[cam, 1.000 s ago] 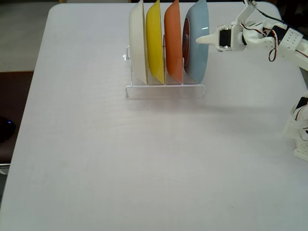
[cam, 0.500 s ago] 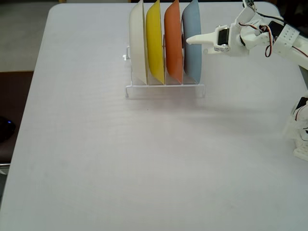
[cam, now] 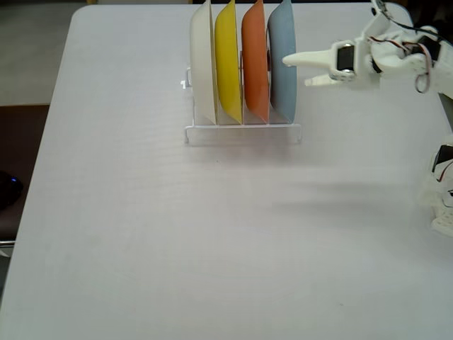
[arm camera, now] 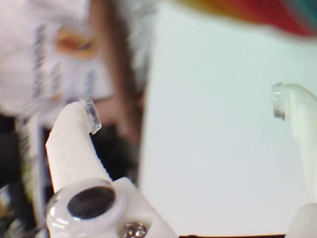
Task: Can you put the plate away?
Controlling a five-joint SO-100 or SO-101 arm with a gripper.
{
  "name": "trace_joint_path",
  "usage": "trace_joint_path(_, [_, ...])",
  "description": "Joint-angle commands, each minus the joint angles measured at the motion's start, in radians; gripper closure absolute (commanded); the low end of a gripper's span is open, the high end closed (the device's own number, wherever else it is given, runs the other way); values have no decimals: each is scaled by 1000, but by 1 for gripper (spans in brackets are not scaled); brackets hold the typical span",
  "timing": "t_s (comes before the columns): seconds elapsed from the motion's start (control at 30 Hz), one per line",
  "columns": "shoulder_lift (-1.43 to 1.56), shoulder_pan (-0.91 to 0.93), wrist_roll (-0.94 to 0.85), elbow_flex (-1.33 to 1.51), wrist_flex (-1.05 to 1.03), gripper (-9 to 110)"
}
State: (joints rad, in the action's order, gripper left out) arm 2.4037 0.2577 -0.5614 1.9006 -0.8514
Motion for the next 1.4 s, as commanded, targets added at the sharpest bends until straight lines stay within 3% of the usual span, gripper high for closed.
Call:
trace_joint_path(0.0, [221, -109, 112, 123, 9, 58])
trace_joint_path(0.2, [449, -308, 419, 400, 34, 60])
trace_joint_path(0.37, [609, -376, 546, 615, 101, 61])
trace_joint_path(0.83, [862, -334, 523, 1019, 282, 69])
trace_joint_path(1.17, [905, -330, 500, 1100, 267, 100])
trace_joint_path(1.37, [905, -308, 515, 1143, 239, 102])
